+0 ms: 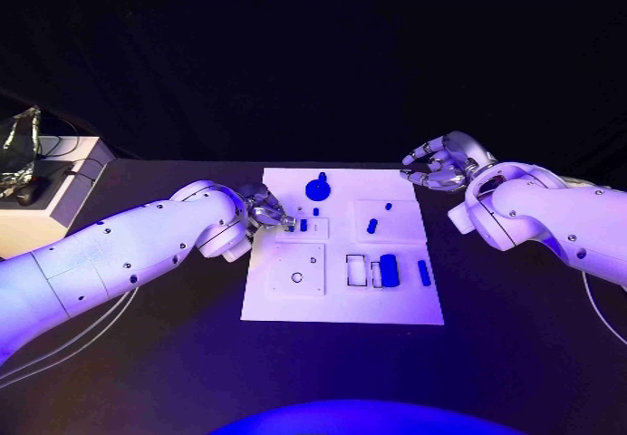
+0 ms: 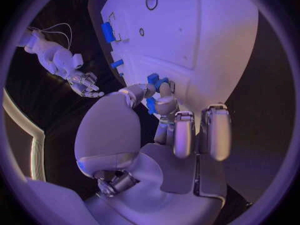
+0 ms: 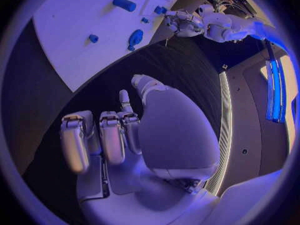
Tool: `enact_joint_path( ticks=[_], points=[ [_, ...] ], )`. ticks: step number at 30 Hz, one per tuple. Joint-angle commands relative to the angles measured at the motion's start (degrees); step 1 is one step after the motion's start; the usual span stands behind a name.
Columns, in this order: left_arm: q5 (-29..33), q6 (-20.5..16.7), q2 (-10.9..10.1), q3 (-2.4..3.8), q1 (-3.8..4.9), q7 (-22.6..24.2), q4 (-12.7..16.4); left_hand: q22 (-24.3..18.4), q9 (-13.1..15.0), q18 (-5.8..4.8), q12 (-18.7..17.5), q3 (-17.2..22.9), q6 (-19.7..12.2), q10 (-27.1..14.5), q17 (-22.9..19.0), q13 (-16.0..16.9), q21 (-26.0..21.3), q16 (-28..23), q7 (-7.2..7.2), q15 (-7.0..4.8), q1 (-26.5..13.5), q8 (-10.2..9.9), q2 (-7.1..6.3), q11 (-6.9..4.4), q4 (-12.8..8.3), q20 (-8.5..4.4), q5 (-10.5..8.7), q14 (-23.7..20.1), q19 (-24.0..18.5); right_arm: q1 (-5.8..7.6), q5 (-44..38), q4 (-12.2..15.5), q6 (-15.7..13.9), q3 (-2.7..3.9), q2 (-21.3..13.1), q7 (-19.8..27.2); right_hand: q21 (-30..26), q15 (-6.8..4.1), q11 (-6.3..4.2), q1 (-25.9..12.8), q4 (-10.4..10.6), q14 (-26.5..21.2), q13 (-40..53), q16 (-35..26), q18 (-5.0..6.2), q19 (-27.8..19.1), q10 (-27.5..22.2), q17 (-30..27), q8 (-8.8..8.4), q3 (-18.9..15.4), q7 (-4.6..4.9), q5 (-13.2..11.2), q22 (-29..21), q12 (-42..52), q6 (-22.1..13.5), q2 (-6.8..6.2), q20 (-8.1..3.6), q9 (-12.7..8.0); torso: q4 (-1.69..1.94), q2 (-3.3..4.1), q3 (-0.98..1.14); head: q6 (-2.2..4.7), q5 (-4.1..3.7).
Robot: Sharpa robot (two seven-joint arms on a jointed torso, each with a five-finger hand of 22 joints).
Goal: Assemble the parts on the task board
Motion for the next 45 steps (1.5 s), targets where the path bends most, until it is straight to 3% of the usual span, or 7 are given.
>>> enact_joint_path(
  ticks=[1, 7, 12, 23, 45],
  points=[
    [-0.81, 2.02, 0.20, -0.41, -0.51, -1.09, -0.30, 4.80, -0.02, -0.55, 0.05, -0.43, 0.26, -0.03, 15.10, -0.16, 0.16, 0.19, -0.13, -0.42, -0.54, -0.12, 0.02, -0.11, 0.07, -0.36, -0.32, 6.05, 0.07, -0.03, -0.64, 0.05, 0.40, 0.01, 0.04, 0.32, 0.24, -0.36, -0.33, -0.61, 0.01, 5.21, 12.92, -0.39, 0.04, 5.95, 3.66, 12.48, 0.20, 0.22, 0.10, 0.26, 15.00, -0.33, -0.33, -0.13, -0.58, 0.07, 0.03, 0.03, -0.03, 0.07, -0.12],
    [-1.11, 1.86, 0.25, -0.40, -0.51, -1.14, -0.49, 4.60, -0.24, -0.49, -0.19, -0.56, 0.07, -0.33, 15.10, -0.32, 0.03, 0.19, -0.28, -0.55, 1.09, -0.36, 0.54, -0.26, -0.51, -0.48, -0.04, 6.05, -0.06, -0.03, -0.64, 0.04, 0.39, 0.01, 0.01, 0.33, 0.24, -0.36, -0.33, -0.61, 0.01, 5.21, 12.92, -0.39, 0.04, 5.95, 3.66, 12.48, 0.20, 0.22, 0.10, 0.26, 15.00, -0.33, -0.33, -0.13, -0.58, 0.07, 0.02, 0.01, -0.04, 0.07, -0.17],
    [-1.44, 1.78, 0.25, -0.40, -0.51, -1.21, -0.60, 4.61, 0.34, -0.50, -0.91, 2.95, -1.00, -0.68, 15.10, -0.60, -0.01, 0.19, 0.58, -0.27, 5.03, 0.26, 1.28, 0.22, -3.06, -0.36, 0.56, 6.05, -0.07, -0.03, -0.65, 0.04, 0.36, 0.01, -0.03, 0.34, 0.24, -0.36, -0.33, -0.61, 0.01, 5.21, 12.92, -0.39, 0.04, 5.95, 3.66, 12.48, 0.20, 0.22, 0.10, 0.26, 15.00, -0.33, -0.33, -0.13, -0.58, 0.07, 0.03, 0.00, -0.05, 0.09, -0.16],
    [-3.55, 2.14, 0.17, -0.38, -0.50, -1.21, -0.97, 5.03, 0.66, -0.59, -1.04, 5.85, -0.83, -0.52, 15.10, -0.61, 0.21, 0.19, 1.02, 0.06, 5.65, 0.80, 1.05, 0.54, -4.36, -0.03, 0.77, 6.05, 0.17, -0.03, -0.65, 0.04, 0.37, 0.01, -0.08, 0.36, 0.23, -0.36, -0.33, -0.63, -0.01, 5.21, 12.91, -0.39, 0.04, 5.95, 3.65, 12.47, 0.22, 0.25, 0.10, 0.26, 14.99, -0.34, -0.33, -0.14, -0.58, 0.07, 0.05, -0.02, -0.06, 0.05, -0.14],
    [-4.60, 2.27, -0.51, -0.11, -0.51, -1.56, -0.73, 5.55, 0.66, -0.70, -0.58, 7.02, -0.48, -0.11, 15.10, -0.01, 0.48, 0.19, 1.04, 0.11, 5.60, 0.93, 0.78, 0.55, -4.88, 0.05, 0.98, 6.05, 0.49, -0.11, -0.69, -0.01, 0.37, 0.00, -0.08, 0.39, 0.19, -0.37, -0.35, -0.84, -0.13, 5.20, 12.85, -0.41, 0.05, 5.92, 3.60, 12.42, 0.41, 0.61, 0.09, 0.33, 14.96, -0.39, -0.37, -0.24, -0.59, 0.13, 0.06, 0.01, -0.05, 0.05, -0.10]
  ],
)
